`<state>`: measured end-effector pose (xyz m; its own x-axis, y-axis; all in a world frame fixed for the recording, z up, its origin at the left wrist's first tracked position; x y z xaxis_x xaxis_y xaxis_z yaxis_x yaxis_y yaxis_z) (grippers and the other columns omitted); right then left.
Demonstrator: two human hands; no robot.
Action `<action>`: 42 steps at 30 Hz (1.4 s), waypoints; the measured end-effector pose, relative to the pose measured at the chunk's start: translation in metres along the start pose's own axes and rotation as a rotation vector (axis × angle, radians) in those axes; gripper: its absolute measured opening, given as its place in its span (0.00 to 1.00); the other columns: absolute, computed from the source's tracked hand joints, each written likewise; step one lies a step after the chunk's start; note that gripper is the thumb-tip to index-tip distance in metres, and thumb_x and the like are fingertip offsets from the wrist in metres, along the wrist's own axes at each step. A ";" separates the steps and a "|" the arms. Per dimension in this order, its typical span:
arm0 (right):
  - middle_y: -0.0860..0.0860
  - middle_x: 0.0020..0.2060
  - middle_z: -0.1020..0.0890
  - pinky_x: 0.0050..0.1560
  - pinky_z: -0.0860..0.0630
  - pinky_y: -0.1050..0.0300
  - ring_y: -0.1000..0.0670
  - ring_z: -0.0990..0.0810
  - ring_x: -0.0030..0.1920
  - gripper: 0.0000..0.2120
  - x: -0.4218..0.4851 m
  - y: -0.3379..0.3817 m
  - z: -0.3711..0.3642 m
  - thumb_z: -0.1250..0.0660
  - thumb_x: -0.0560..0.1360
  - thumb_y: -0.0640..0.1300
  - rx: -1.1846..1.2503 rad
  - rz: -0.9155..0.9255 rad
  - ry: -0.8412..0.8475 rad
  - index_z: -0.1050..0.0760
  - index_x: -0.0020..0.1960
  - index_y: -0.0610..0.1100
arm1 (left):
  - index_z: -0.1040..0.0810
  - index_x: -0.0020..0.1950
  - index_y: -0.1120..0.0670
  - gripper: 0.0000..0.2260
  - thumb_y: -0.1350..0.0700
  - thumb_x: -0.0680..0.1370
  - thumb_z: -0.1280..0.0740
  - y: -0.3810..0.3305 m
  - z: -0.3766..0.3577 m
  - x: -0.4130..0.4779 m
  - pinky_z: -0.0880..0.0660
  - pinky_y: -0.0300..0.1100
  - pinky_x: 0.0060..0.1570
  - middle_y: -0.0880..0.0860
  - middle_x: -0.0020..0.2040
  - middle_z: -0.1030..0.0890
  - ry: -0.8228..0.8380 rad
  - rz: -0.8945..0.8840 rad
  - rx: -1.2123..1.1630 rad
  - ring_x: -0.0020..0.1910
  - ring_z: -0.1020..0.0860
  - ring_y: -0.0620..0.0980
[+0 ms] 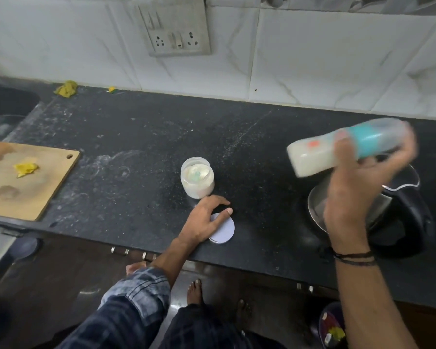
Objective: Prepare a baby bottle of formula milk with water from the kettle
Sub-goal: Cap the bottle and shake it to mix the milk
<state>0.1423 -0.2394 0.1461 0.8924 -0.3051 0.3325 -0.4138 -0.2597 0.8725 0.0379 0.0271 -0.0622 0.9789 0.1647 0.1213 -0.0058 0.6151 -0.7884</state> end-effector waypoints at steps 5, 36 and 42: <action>0.44 0.66 0.25 0.55 0.18 0.57 0.53 0.16 0.55 0.37 -0.008 -0.014 -0.011 0.22 0.73 0.40 -0.180 -0.098 0.148 0.40 0.74 0.46 | 0.19 0.61 0.49 0.13 0.44 0.82 0.33 0.003 -0.001 -0.001 0.29 0.38 0.62 0.42 0.58 0.19 0.003 0.007 -0.004 0.59 0.24 0.42; 0.50 0.62 0.24 0.53 0.18 0.61 0.59 0.16 0.55 0.33 -0.047 -0.024 0.009 0.23 0.75 0.39 -0.168 -0.061 -0.174 0.37 0.73 0.47 | 0.19 0.59 0.45 0.16 0.37 0.81 0.39 0.012 -0.004 0.001 0.29 0.37 0.61 0.38 0.58 0.20 0.001 0.011 -0.013 0.61 0.26 0.37; 0.51 0.63 0.22 0.53 0.18 0.58 0.56 0.16 0.56 0.32 -0.049 -0.017 0.013 0.23 0.74 0.42 -0.101 -0.048 -0.170 0.36 0.72 0.48 | 0.19 0.61 0.43 0.16 0.36 0.81 0.39 0.013 -0.006 0.000 0.29 0.38 0.61 0.37 0.60 0.21 0.018 0.027 -0.013 0.62 0.26 0.36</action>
<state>0.1030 -0.2319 0.1098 0.8640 -0.4468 0.2322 -0.3439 -0.1866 0.9203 0.0393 0.0305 -0.0759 0.9819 0.1670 0.0893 -0.0295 0.6008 -0.7989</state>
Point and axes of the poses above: each hand's wrist, its own x-axis towards the middle knuckle, its own z-axis out of the back of the hand, y = z × x, the point moved 8 cm from there along x, towards the middle knuckle
